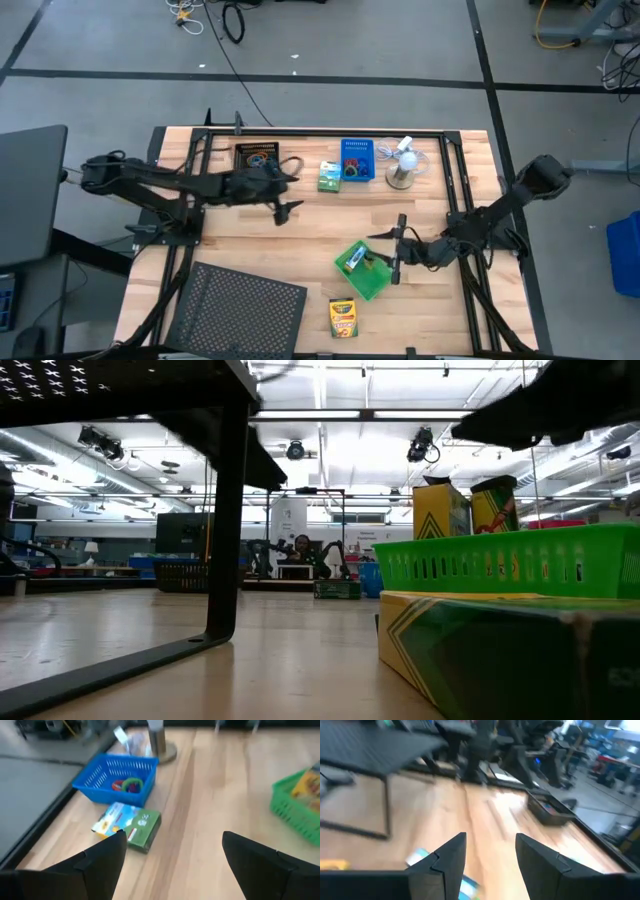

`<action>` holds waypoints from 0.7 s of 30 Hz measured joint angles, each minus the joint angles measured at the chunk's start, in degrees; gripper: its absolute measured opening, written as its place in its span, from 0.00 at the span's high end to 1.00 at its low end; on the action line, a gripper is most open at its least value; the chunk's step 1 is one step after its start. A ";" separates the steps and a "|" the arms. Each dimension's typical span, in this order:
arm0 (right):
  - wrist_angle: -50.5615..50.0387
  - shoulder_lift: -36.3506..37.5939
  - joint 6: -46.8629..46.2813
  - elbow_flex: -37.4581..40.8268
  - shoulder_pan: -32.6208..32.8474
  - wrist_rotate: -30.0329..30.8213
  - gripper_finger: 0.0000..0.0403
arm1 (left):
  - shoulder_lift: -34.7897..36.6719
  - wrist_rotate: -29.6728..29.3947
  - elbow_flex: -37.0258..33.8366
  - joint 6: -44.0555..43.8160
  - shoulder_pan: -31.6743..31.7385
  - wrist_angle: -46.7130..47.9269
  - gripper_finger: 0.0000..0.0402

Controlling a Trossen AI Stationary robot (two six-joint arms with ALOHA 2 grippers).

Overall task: Pick & Place Office Desk Supplies
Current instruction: Put the top large crayon box into the green bin

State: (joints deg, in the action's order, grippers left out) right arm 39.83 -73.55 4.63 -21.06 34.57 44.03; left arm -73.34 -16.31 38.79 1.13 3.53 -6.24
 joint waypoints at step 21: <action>-31.40 22.52 -0.93 -0.08 -0.04 2.40 0.55 | -36.85 -0.80 40.56 7.02 5.87 25.76 0.27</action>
State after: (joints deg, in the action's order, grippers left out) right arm 8.42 -51.03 3.70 -21.15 34.52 46.44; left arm -110.19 -17.11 79.35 8.15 9.41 19.51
